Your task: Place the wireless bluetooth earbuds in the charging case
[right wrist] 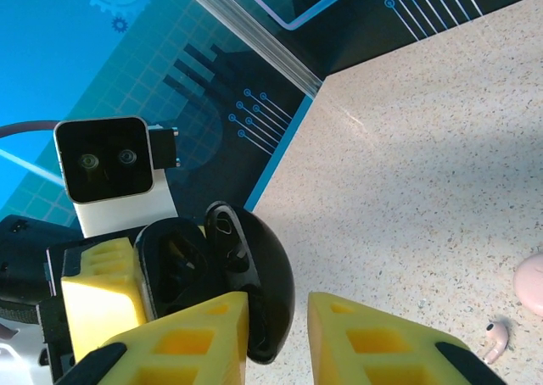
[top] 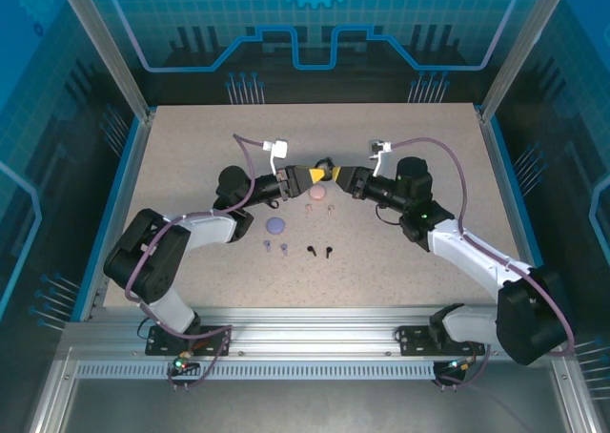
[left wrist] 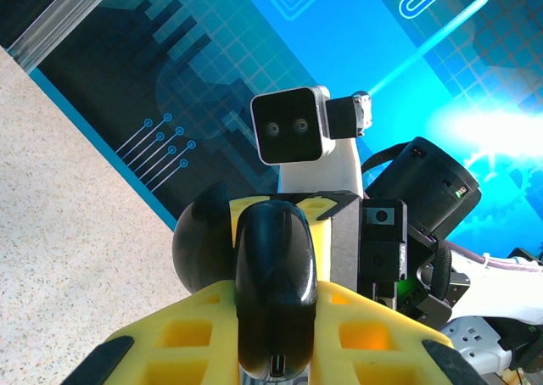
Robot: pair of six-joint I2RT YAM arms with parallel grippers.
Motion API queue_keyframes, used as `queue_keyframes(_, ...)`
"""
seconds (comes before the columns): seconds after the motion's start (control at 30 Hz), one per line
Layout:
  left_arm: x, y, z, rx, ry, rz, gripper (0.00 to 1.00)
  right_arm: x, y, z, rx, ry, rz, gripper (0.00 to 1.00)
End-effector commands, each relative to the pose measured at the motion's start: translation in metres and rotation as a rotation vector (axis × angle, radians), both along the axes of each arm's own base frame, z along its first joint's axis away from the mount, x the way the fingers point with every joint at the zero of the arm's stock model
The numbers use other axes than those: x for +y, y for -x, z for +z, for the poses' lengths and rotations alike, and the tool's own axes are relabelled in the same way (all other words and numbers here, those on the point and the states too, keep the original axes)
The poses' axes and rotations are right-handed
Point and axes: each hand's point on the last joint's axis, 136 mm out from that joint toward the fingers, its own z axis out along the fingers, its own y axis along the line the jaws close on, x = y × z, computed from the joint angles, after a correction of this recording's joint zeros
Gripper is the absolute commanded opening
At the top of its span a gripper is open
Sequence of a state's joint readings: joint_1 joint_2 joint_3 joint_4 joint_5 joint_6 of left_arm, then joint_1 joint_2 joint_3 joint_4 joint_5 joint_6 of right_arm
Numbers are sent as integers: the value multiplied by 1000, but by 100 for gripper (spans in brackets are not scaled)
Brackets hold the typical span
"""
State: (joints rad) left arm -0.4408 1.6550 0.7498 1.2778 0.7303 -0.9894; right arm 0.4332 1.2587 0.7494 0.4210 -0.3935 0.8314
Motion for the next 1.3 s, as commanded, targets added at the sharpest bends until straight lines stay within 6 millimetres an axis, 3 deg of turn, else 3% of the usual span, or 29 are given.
queue_keyframes(0.0,0,4,15,-58,20,8,0,8,2,-5,0,-2,20,25)
queue_keyframes(0.2,-1,4,15,-60,20,11,0,10,3,-8,5,6,26,21)
queue_keyframes(0.37,0,4,12,-51,15,19,0,11,2,-3,-3,4,24,0)
queue_keyframes(0.4,0,3,11,-51,15,20,2,11,1,-1,-5,4,22,0)
queue_keyframes(0.57,4,-1,5,-40,6,67,41,11,-2,11,-18,26,23,0)
queue_keyframes(0.67,9,-5,5,-37,3,100,55,8,-5,17,-24,55,13,0)
queue_keyframes(0.73,14,-8,6,-36,0,115,59,3,-5,10,6,88,9,0)
queue_keyframes(0.77,16,-9,7,-36,-2,120,61,1,-8,24,-18,87,3,0)
queue_keyframes(1.03,38,-15,21,-62,-80,165,72,-22,-17,42,-27,160,-14,0)
queue_keyframes(1.27,45,-18,42,-144,-270,187,80,-37,-25,53,-57,257,-7,0)
